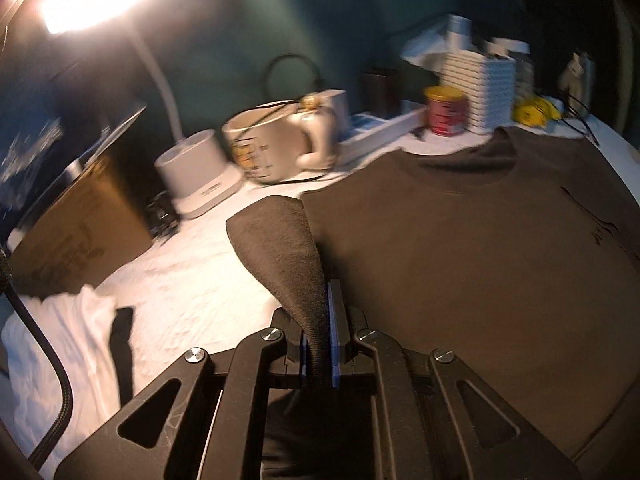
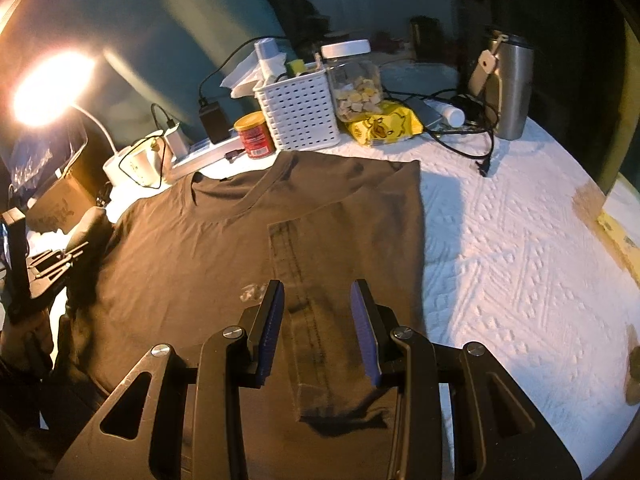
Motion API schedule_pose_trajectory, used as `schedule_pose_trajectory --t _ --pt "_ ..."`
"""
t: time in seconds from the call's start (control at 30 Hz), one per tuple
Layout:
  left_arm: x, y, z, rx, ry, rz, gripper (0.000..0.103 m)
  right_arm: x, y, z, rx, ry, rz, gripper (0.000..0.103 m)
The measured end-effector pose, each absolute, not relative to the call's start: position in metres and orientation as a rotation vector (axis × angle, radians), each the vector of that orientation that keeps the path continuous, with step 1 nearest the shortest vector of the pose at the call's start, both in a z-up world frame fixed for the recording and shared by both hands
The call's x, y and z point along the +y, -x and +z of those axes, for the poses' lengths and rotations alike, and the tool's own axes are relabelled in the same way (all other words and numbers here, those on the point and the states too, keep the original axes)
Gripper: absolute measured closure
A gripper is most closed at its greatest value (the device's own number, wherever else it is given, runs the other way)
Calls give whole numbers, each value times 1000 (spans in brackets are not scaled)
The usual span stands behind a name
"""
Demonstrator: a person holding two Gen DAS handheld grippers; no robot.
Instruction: Fold small clothes
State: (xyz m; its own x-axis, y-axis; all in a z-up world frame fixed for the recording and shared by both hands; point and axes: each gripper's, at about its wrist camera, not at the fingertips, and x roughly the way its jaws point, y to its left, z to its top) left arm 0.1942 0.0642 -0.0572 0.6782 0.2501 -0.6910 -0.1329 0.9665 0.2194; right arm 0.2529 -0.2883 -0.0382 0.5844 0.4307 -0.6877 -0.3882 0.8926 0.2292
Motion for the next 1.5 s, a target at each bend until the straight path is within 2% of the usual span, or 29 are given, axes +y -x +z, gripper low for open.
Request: schedule_pose_trajectory --t 0.13,0.23,0.3,0.4,0.6,0.83,1.17,1.23,1.27,1.3,1.37,1.4,1.43,1.5 --pt "44 -206 -62 840 -162 161 96 -298 -252 -40 817 -73 471 66" --pt "33 -213 -70 891 -128 102 91 -303 -249 -46 829 -76 468 66" --pt "24 -215 -75 932 -108 42 73 -305 -247 -50 840 -81 463 66" --pt "12 -211 -74 943 -97 -19 57 -309 -245 -54 851 -89 458 66" --pt "9 -188 -58 932 -37 -121 56 -307 -240 -57 858 -89 459 66" --pt "58 -155 -39 872 71 -33 56 -300 -237 -58 864 -81 464 66" --pt "116 -146 -62 914 277 22 56 -285 -228 -54 865 -59 481 66" --pt "114 -148 -68 923 293 0 57 -284 -226 -53 865 -56 477 66" --pt "110 -148 -67 916 291 -16 68 -284 -225 -52 864 -55 474 66" --pt "107 -148 -66 910 282 -41 86 -284 -223 -51 862 -54 472 66" --pt "95 -147 -60 884 248 -75 90 -285 -220 -49 858 -57 473 66" --pt "89 -145 -56 865 228 -85 97 -286 -219 -49 856 -59 472 66" --pt "87 -144 -54 857 217 -94 99 -286 -218 -48 855 -58 469 66" --pt "77 -141 -48 842 185 -125 99 -287 -216 -48 856 -56 463 66"
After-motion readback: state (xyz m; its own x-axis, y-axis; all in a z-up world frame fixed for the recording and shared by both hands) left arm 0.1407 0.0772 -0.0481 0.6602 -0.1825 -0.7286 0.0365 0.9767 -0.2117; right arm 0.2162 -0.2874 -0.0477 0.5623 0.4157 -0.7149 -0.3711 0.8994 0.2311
